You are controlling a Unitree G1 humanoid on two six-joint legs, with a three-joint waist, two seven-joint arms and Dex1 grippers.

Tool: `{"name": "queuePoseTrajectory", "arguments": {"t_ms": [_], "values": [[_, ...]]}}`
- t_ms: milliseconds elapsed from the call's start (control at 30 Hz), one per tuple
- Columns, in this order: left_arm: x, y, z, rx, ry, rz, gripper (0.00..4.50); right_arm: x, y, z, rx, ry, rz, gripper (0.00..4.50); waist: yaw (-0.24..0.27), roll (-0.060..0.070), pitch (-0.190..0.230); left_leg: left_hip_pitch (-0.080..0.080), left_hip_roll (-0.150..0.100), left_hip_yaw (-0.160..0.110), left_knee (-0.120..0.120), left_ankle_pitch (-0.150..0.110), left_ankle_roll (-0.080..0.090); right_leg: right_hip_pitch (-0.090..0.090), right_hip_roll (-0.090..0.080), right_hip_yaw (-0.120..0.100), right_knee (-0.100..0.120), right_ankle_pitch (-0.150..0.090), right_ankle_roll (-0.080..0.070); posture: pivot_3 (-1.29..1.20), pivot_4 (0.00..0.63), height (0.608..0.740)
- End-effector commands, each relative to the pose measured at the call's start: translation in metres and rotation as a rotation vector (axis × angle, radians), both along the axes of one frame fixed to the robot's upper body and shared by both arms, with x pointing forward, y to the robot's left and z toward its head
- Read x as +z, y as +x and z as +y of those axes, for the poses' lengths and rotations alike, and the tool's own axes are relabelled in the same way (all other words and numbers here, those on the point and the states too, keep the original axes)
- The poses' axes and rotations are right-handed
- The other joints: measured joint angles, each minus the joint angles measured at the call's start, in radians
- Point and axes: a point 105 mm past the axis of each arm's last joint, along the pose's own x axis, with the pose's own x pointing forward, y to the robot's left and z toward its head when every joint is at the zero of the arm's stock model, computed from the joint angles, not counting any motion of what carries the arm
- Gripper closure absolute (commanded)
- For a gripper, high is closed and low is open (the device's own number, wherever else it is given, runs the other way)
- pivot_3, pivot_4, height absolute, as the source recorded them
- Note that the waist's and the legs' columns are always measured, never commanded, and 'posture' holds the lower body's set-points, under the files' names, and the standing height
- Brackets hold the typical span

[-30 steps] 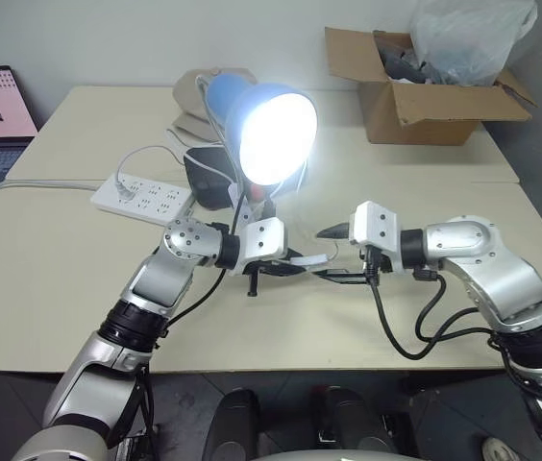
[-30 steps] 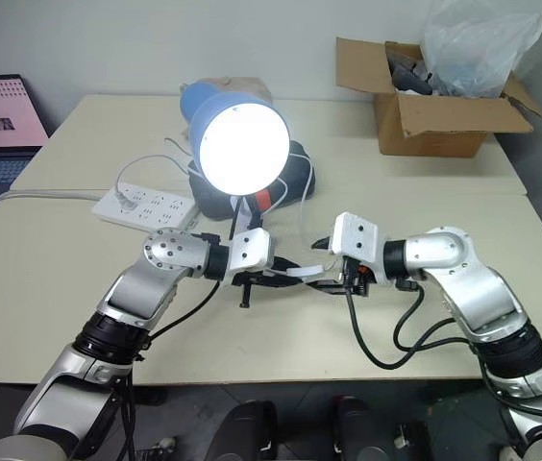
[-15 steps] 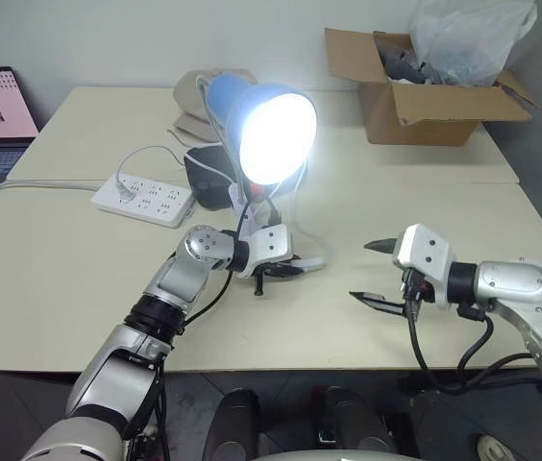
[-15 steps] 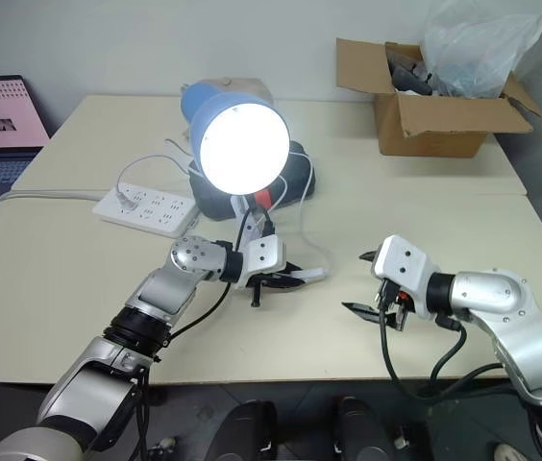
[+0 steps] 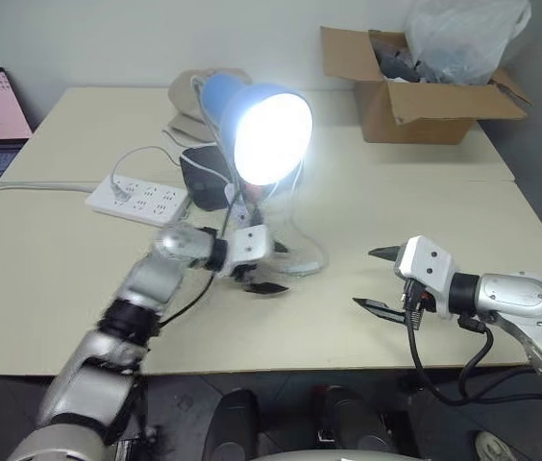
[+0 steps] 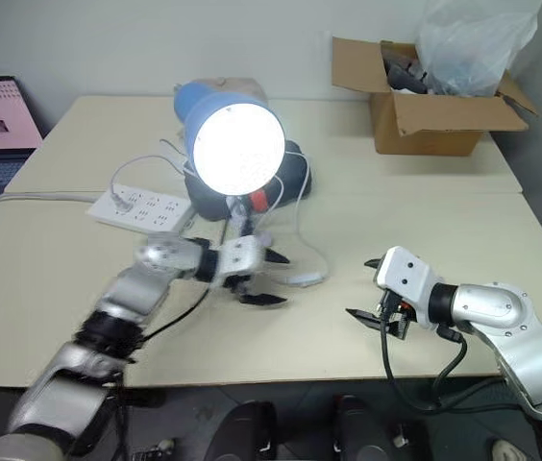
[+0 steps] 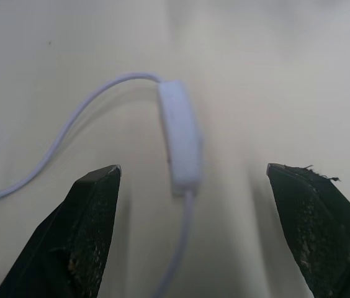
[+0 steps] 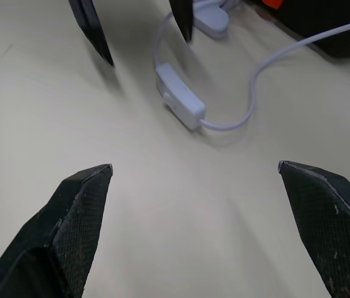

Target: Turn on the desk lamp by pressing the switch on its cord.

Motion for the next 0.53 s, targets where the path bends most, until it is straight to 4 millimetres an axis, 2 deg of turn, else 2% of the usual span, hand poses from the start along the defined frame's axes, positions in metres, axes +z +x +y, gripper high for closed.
{"name": "queuePoseTrajectory", "arguments": {"t_ms": [33, 133, 233, 400, 533], "values": [[0.026, -0.019, 0.018, -0.018, -0.029, -0.054, 0.67, 0.013, 0.001, 0.0, 0.032, 0.02, -0.064, 0.0, 0.0, 0.001, 0.0, 0.001, 0.0, 0.0, 0.0, 0.0, 0.0, 0.001, 0.0, 0.0, 0.0, 0.0, 0.0, 0.0, 0.15, 0.74], [0.037, -0.028, 0.048, 0.148, -0.058, -0.03, 0.67, 0.019, 0.001, -0.002, 0.06, 0.054, -0.095, 0.0, 0.001, 0.0, 0.0, 0.001, -0.001, 0.0, 0.0, 0.0, 0.0, 0.002, -0.001, 0.0, 0.0, 0.0, 0.0, 0.0, 0.15, 0.74], [0.04, -0.037, 0.061, 0.242, -0.088, -0.003, 0.67, 0.02, -0.002, -0.006, 0.089, 0.058, -0.097, 0.0, 0.001, 0.0, 0.0, 0.001, -0.001, 0.0, 0.0, 0.0, 0.0, 0.002, -0.002, -0.001, 0.0, 0.0, 0.0, 0.0, 0.15, 0.74], [0.037, -0.058, 0.072, 0.348, -0.156, 0.051, 0.67, 0.022, -0.008, -0.019, 0.133, 0.054, -0.107, 0.0, 0.013, 0.0, 0.0, 0.002, -0.001, 0.0, 0.0, 0.0, 0.0, 0.002, -0.004, -0.001, -0.001, 0.0, 0.0, 0.0, 0.15, 0.74], [0.032, -0.066, 0.076, 0.396, -0.185, 0.075, 0.67, 0.024, -0.005, -0.024, 0.138, 0.059, -0.108, 0.0, 0.015, 0.0, 0.0, 0.002, -0.001, 0.0, 0.0, 0.0, 0.0, 0.002, -0.004, -0.002, -0.001, 0.0, 0.0, 0.0, 0.15, 0.74]]}}
